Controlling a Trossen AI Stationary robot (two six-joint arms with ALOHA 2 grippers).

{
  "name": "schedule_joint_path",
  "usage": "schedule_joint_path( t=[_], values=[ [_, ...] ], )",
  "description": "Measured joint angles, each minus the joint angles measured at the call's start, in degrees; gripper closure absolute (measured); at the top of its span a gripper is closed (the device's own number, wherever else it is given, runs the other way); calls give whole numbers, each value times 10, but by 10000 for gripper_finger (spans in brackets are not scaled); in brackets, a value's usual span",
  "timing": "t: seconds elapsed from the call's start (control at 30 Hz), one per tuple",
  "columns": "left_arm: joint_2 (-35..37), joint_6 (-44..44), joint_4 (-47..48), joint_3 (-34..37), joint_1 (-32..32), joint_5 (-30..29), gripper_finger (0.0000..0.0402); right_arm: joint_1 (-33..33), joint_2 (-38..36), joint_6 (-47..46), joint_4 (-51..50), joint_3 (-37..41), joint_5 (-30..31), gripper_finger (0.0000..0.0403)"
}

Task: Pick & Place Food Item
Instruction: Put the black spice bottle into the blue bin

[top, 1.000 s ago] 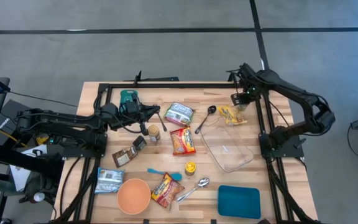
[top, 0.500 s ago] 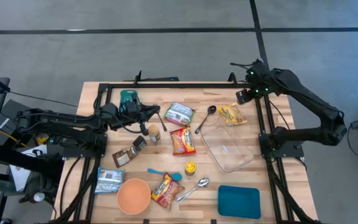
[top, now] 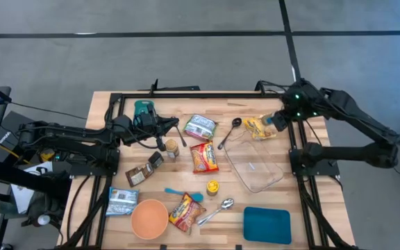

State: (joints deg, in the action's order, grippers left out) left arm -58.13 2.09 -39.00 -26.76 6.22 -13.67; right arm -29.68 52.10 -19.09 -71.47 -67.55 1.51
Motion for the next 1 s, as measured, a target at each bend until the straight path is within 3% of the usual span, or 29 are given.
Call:
schedule_joint_path(
  t=[0.2,0.37,0.7,1.0],
  values=[
    [0,0,0,0,0,0,402,78,-16,-14,7,0,-1,185],
    [0,0,0,0,0,0,402,140,-15,-19,27,0,-1,204],
    [0,0,0,0,0,0,402,276,-15,-50,83,0,0,186],
    [0,0,0,0,0,0,402,388,8,-60,126,0,0,205]
  ],
)
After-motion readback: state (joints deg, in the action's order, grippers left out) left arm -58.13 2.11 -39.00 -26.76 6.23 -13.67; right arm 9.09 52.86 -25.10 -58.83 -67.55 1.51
